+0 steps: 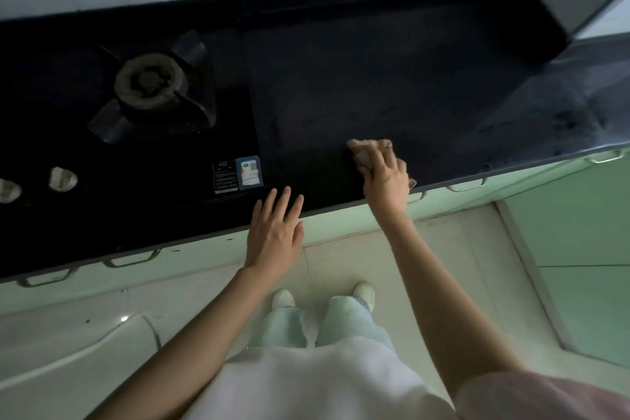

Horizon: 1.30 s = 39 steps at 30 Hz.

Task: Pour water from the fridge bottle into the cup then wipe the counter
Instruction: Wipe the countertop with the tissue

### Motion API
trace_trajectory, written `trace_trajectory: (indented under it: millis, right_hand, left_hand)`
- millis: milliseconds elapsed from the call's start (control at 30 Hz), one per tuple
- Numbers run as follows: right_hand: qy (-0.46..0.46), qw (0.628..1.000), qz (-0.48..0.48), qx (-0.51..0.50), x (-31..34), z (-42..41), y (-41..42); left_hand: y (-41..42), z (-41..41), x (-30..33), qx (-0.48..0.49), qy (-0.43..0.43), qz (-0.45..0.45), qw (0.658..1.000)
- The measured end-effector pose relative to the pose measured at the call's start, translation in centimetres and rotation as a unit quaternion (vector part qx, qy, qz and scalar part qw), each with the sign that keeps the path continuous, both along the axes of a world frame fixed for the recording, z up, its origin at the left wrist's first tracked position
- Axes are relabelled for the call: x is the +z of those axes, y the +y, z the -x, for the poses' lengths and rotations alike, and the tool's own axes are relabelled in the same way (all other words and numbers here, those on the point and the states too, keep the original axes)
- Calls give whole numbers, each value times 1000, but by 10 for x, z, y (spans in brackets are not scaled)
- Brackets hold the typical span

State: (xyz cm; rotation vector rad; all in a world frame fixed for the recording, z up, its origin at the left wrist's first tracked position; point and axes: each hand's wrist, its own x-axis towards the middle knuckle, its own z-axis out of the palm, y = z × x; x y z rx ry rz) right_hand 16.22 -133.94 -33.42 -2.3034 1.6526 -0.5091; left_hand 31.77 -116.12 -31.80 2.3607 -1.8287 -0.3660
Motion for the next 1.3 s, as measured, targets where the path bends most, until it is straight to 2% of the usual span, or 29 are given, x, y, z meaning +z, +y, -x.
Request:
trace_trajectory:
  millis: [100,167,367,433,533,600,733,833,900,1000,1100,1200,1300]
  right_hand:
    - [-6,994,39,103,-1,29,-1]
    - [-6,993,40,109,2,58,-28]
    - [-18,998,-16,-53,11,167,-141]
    - [-10,995,-26,-93,9,181,-155]
    - [5,995,2,-95,3,167,-144]
    - [-9,999,27,-45,-2,150,-125]
    - [-25,991,48,119,-3,129,-86]
    - [-18,982,43,184,2,145,-114]
    - [-1,988,32,153,4,167,-152]
    - [11,999,-3,33,7,210,-209]
    - [32,997,-39,-54,10,235,-225]
    - [39,998,-25,-44,10,220,-193]
    - [-5,1000,17,-8,6,195,-137]
  left_hand:
    - [-34,22,1,-16,9,-3,1000]
    - [-55,37,0,-33,8,-5,999]
    - [-106,85,-5,-49,-3,-24,998]
    - [-116,99,-9,-49,-8,-34,998]
    - [-122,110,-13,-38,-15,-48,998]
    - [-125,117,-15,-22,-18,-53,998]
    - [-123,120,-16,-13,-19,-42,999]
    - [-122,119,-16,-14,-20,-35,999]
    - [-121,119,-15,-10,-22,-38,999]
    - [-123,121,-13,-3,-25,-45,999]
    - [-124,122,-11,-2,-21,-51,998]
    - [-123,121,-10,-7,-19,-52,998]
    - [-124,118,-10,-13,-24,-60,998]
